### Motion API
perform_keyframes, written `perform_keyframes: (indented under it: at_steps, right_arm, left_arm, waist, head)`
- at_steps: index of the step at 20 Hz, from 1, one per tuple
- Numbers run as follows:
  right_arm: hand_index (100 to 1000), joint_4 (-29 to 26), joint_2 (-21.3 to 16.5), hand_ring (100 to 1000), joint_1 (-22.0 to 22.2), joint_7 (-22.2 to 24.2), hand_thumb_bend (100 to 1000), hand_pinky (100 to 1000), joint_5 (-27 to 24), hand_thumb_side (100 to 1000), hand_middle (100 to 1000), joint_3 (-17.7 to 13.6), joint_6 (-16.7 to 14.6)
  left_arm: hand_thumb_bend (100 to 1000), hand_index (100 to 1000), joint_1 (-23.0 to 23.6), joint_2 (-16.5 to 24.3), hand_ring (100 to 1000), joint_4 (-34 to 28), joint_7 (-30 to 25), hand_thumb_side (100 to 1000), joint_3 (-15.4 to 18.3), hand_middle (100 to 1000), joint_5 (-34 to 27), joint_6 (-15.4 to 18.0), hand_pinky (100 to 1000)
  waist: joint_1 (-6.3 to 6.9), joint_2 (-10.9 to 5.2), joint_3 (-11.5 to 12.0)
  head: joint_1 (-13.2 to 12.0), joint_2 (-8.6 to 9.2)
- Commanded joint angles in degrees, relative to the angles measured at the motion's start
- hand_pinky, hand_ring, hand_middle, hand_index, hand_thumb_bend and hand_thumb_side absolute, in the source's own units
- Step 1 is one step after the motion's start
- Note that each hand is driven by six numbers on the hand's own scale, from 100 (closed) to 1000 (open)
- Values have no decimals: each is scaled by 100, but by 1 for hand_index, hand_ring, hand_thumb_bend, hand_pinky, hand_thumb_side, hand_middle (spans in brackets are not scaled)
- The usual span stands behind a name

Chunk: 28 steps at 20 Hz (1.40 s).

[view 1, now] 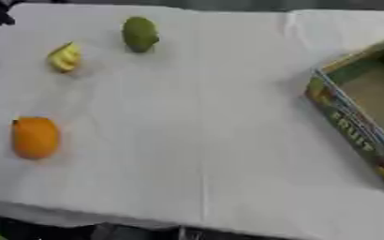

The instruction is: Pick up the objects with one hand, pass them to the other hand, and then place them into the box on the other side of the table.

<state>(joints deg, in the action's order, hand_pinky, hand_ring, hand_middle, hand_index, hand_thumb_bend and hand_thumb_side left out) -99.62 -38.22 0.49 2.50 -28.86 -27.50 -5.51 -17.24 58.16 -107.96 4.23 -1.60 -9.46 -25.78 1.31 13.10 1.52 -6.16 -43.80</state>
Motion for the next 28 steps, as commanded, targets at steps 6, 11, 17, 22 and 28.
perform_keyframes:
  at_steps: [6, 11, 17, 22, 28]
  right_arm:
    - [691, -96, -222, 526, -19, -19, 100, 773, 41, 671, 658, -61, -12]
    - [689, -99, -220, 524, -15, -33, 100, 772, 54, 669, 657, -68, -11]
    - [688, -100, -218, 523, 5, -44, 100, 772, 67, 671, 655, -66, -14]
    - [687, -91, -222, 522, 11, -36, 100, 771, 78, 673, 653, -54, -3]
    - [685, -75, -212, 520, 47, -38, 100, 770, 107, 677, 650, -57, -2]
  left_arm:
    - [133, 841, -30, 231, 590, -48, -209, 1000, 99, 773, 75, -60, 745]
    - [216, 833, 35, 331, 629, -71, -700, 899, 44, 765, 448, -288, 759]
    - [435, 835, 137, 477, 747, -459, -2035, 666, -71, 774, 1581, -637, 827]
    - [521, 839, 144, 584, 785, -645, -2960, 589, -227, 765, 2223, -820, 849]
    - [497, 834, 231, 626, 805, -621, -3569, 342, -256, 769, 2647, -826, 865]
  waist:
    - [5, 10, -5]
    - [9, 22, -12]
    - [6, 17, 0]
    - [14, 2, 10]
    - [20, -6, 27]
  head:
    - [-8, -32]
    - [16, -32]
    - [33, -32]
    - [-16, -32]
    - [18, -32]
